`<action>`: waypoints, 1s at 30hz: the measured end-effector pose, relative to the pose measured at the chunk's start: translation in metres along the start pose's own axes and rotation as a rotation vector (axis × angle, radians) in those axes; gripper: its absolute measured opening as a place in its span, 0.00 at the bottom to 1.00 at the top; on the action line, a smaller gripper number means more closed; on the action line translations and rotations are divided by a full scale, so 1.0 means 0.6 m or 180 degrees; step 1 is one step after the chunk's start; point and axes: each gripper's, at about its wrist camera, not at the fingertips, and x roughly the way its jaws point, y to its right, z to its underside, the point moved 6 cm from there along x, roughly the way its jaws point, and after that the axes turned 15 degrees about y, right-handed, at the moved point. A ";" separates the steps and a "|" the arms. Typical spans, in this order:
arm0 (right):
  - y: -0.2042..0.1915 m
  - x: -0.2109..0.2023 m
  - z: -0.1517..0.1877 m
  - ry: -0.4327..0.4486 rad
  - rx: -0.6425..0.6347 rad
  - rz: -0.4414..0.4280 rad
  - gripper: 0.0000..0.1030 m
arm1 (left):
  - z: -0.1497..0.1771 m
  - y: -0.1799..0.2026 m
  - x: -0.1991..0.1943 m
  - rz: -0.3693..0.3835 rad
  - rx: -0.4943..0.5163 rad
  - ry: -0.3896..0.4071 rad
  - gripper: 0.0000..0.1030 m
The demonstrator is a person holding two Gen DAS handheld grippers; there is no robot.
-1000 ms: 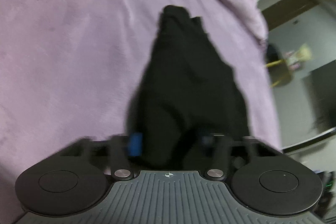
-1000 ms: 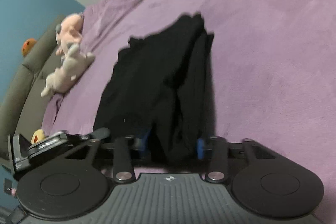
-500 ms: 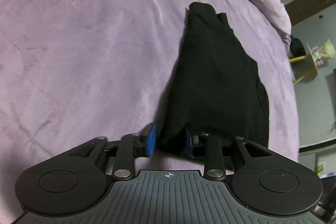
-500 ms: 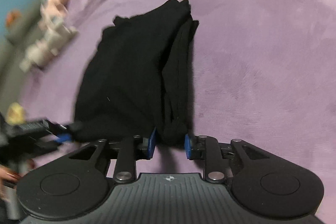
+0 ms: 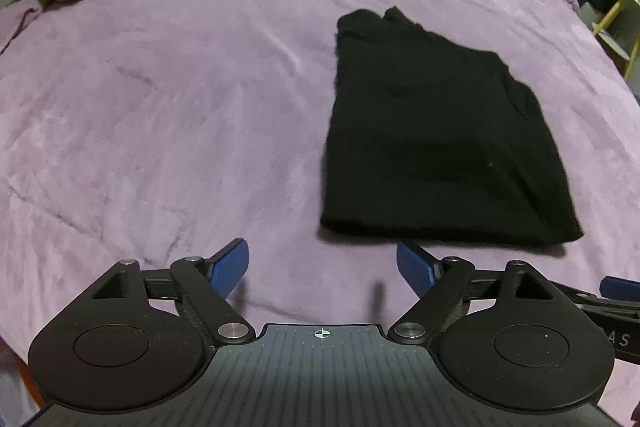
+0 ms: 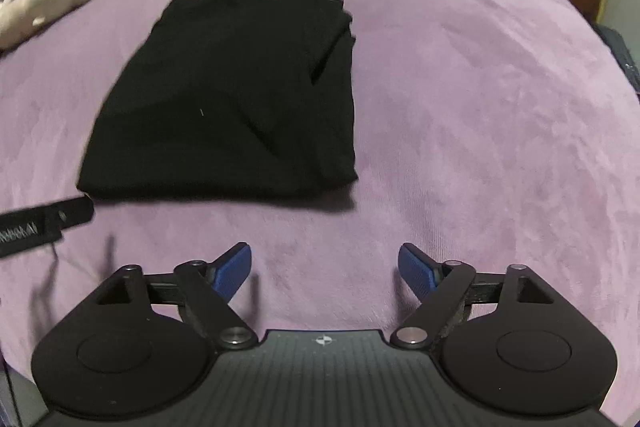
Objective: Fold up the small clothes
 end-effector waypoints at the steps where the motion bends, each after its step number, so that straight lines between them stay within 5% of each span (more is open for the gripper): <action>1: -0.002 -0.005 -0.003 0.0008 0.0022 0.0001 0.81 | -0.004 0.001 -0.002 -0.0001 -0.0003 0.0010 0.85; 30: -0.028 -0.034 -0.040 0.0146 0.0013 0.0025 0.82 | -0.014 0.019 -0.026 0.0086 0.0120 0.0032 0.85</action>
